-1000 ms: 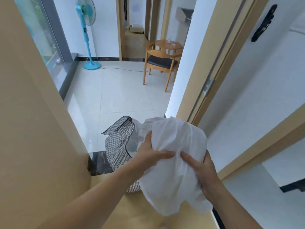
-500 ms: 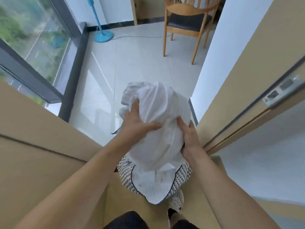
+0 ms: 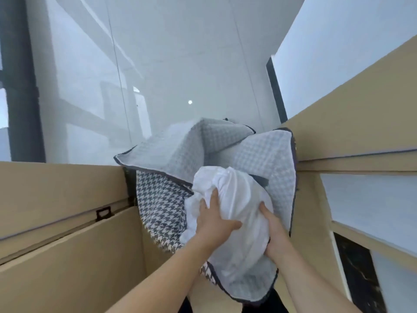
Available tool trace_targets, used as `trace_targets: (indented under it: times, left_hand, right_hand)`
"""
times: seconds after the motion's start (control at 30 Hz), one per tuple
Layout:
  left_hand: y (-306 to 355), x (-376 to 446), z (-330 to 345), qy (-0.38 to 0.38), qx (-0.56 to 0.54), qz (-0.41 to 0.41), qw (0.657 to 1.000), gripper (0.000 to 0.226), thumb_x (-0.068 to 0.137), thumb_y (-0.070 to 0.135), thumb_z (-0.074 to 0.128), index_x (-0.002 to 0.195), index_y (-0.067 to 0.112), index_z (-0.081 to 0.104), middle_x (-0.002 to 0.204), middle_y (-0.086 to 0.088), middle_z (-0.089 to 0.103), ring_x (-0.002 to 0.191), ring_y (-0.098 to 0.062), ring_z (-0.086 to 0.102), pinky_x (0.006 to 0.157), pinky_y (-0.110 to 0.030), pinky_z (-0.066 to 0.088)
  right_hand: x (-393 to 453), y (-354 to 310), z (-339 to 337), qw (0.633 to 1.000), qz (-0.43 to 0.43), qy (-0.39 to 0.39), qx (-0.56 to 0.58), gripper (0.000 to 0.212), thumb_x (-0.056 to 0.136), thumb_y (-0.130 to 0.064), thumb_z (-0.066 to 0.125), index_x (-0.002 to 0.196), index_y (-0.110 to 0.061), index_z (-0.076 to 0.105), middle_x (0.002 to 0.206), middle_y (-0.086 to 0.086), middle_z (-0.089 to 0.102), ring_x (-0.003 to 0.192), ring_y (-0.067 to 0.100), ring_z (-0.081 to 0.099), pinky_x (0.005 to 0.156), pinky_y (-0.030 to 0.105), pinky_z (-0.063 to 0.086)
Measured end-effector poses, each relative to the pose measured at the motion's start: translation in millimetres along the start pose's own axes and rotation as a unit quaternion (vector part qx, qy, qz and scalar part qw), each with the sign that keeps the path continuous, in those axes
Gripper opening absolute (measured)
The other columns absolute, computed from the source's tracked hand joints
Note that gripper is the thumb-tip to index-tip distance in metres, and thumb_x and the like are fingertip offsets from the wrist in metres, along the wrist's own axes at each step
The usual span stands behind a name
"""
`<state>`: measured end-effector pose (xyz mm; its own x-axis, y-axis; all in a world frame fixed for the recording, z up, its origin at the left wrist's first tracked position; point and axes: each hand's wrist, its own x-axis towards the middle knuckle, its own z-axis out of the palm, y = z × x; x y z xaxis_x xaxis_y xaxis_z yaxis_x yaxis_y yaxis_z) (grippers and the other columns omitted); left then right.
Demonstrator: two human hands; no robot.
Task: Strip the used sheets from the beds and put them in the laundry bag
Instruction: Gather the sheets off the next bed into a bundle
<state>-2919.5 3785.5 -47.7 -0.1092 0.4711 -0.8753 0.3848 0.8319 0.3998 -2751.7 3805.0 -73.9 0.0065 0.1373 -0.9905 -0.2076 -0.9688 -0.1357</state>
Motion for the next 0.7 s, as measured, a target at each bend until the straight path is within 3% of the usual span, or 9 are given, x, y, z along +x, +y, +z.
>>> trace_targets:
  times: [0.07,0.17,0.27,0.43,0.53,0.6,0.67,0.7]
  left_hand:
    - [-26.6,25.9,-1.3,-0.033,-0.018,-0.035,0.999,0.110,0.084,0.040,0.079,0.162,0.041,0.001,0.171,-0.004,0.007,0.155,-0.028,0.016,0.121,-0.050,0.032]
    - [-62.3,54.9,-10.9,-0.045,0.004,-0.093,0.995,0.117,0.069,0.070,0.072,0.163,0.037,0.010,0.171,-0.006,0.011,0.156,-0.033,0.016,0.123,-0.054,0.026]
    - [-97.7,70.9,-23.8,-0.042,0.018,-0.133,0.990,0.128,0.056,0.083,0.062,0.163,0.039,0.009,0.171,-0.006,0.009,0.155,-0.039,0.013,0.123,-0.060,0.022]
    - [-112.1,74.7,-45.6,-0.005,0.019,-0.129,0.991,0.106,0.078,0.067,0.070,0.163,0.032,0.017,0.168,-0.007,0.020,0.153,-0.034,0.023,0.122,-0.054,0.027]
    - [-123.2,79.4,-49.8,0.017,0.023,-0.131,0.991,0.089,0.089,0.053,0.071,0.161,0.026,0.026,0.163,-0.009,0.031,0.147,-0.032,0.035,0.117,-0.047,0.036]
    - [-140.3,77.9,-46.2,0.031,0.050,-0.153,0.987,0.089,0.087,0.057,0.071,0.159,0.026,0.031,0.161,-0.011,0.037,0.143,-0.034,0.041,0.112,-0.046,0.039]
    - [-159.0,73.0,-35.0,0.024,0.086,-0.195,0.977,0.101,0.083,0.067,0.070,0.161,0.024,0.025,0.163,-0.014,0.032,0.146,-0.036,0.037,0.114,-0.050,0.039]
    - [-167.2,70.5,-26.5,0.019,0.099,-0.217,0.971,0.106,0.081,0.072,0.069,0.162,0.023,0.022,0.165,-0.014,0.027,0.148,-0.037,0.033,0.115,-0.053,0.037]
  right_hand:
    - [18.2,15.4,-3.6,0.997,-0.008,0.059,-0.044,0.062,0.087,-0.053,0.076,0.139,-0.023,0.058,0.131,0.007,0.069,0.120,0.030,0.064,0.099,0.046,0.053]
    - [28.9,25.0,-1.7,0.981,-0.048,0.109,-0.151,0.078,0.092,-0.044,0.075,0.159,-0.031,0.035,0.159,-0.004,0.041,0.142,0.025,0.043,0.109,0.041,0.040]
    - [36.9,26.0,-2.8,0.934,-0.088,0.164,-0.306,0.077,0.093,-0.045,0.072,0.158,-0.024,0.037,0.161,0.000,0.040,0.143,0.026,0.044,0.109,0.040,0.040]
    - [25.3,25.6,-1.3,0.822,-0.213,0.197,-0.491,0.067,0.094,-0.040,0.071,0.151,-0.014,0.047,0.150,0.008,0.052,0.138,0.027,0.048,0.106,0.038,0.041]
    - [10.1,27.3,0.8,0.745,-0.332,0.235,-0.529,0.062,0.092,-0.030,0.075,0.147,-0.014,0.052,0.149,0.012,0.050,0.138,0.030,0.045,0.109,0.048,0.043]
    - [4.0,33.0,0.4,0.694,-0.395,0.287,-0.529,0.067,0.087,-0.028,0.079,0.147,-0.014,0.051,0.154,0.015,0.042,0.140,0.034,0.039,0.112,0.055,0.040]
    - [4.2,34.7,-4.3,0.670,-0.394,0.352,-0.523,0.083,0.083,-0.031,0.081,0.152,-0.014,0.040,0.160,0.020,0.030,0.145,0.036,0.028,0.118,0.056,0.028]
    - [8.1,35.2,-9.5,0.675,-0.380,0.373,-0.511,0.092,0.081,-0.033,0.083,0.155,-0.013,0.033,0.162,0.020,0.027,0.147,0.036,0.025,0.120,0.056,0.024]
